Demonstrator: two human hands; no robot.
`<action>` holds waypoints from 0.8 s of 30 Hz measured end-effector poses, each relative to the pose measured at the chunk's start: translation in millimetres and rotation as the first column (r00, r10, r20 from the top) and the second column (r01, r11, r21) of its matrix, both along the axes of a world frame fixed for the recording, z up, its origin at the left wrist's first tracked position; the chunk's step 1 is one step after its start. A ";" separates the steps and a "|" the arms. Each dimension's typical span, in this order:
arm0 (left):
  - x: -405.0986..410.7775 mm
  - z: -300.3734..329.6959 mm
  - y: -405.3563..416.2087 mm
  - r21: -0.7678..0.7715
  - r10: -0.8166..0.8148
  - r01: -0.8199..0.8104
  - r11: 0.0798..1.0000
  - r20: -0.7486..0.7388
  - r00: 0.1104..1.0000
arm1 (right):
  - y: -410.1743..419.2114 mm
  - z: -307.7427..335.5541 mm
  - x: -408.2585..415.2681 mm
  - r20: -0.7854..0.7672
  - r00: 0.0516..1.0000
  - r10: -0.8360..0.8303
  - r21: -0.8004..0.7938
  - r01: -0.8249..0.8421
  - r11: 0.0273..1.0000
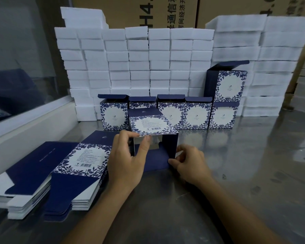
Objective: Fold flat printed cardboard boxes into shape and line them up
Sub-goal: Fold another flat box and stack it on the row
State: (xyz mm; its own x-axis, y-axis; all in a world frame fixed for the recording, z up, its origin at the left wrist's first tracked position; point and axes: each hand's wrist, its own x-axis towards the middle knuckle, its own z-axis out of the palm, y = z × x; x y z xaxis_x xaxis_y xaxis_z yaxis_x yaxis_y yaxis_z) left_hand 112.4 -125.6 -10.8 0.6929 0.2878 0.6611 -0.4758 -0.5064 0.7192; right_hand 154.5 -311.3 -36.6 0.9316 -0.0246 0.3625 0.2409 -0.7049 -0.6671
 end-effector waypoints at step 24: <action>10.5 -21.9 1.8 0.049 -0.186 0.198 0.979 -0.190 0.964 | 14.0 26.5 -14.2 0.419 0.901 -0.112 0.416 -0.081 0.906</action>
